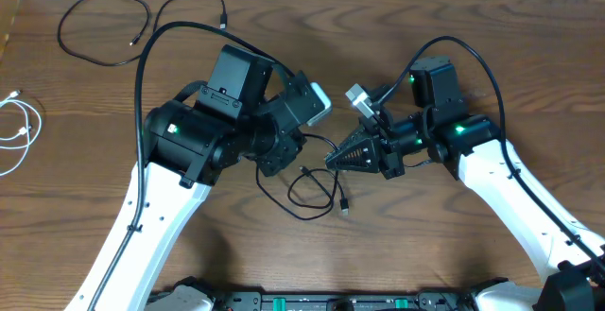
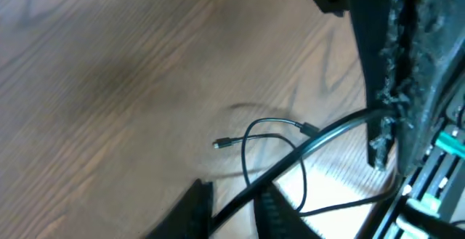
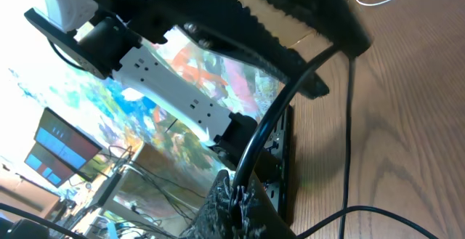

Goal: Untangle cables

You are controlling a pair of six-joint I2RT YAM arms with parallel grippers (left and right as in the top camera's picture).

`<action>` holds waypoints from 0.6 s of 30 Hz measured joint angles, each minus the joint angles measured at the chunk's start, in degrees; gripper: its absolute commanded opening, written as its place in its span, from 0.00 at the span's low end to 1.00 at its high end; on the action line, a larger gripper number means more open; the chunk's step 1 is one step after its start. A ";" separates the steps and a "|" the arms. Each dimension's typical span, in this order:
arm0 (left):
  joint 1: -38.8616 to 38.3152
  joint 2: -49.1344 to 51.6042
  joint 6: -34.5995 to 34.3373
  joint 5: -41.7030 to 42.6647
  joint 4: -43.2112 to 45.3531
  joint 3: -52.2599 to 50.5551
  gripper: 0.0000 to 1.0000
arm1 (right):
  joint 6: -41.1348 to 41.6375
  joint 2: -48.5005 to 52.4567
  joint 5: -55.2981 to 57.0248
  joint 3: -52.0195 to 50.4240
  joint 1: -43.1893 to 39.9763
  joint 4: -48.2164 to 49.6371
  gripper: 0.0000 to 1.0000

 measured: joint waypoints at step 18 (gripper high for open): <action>0.13 -0.07 -0.52 4.63 -1.09 0.00 0.08 | 2.25 0.00 7.26 0.00 -0.02 0.07 0.11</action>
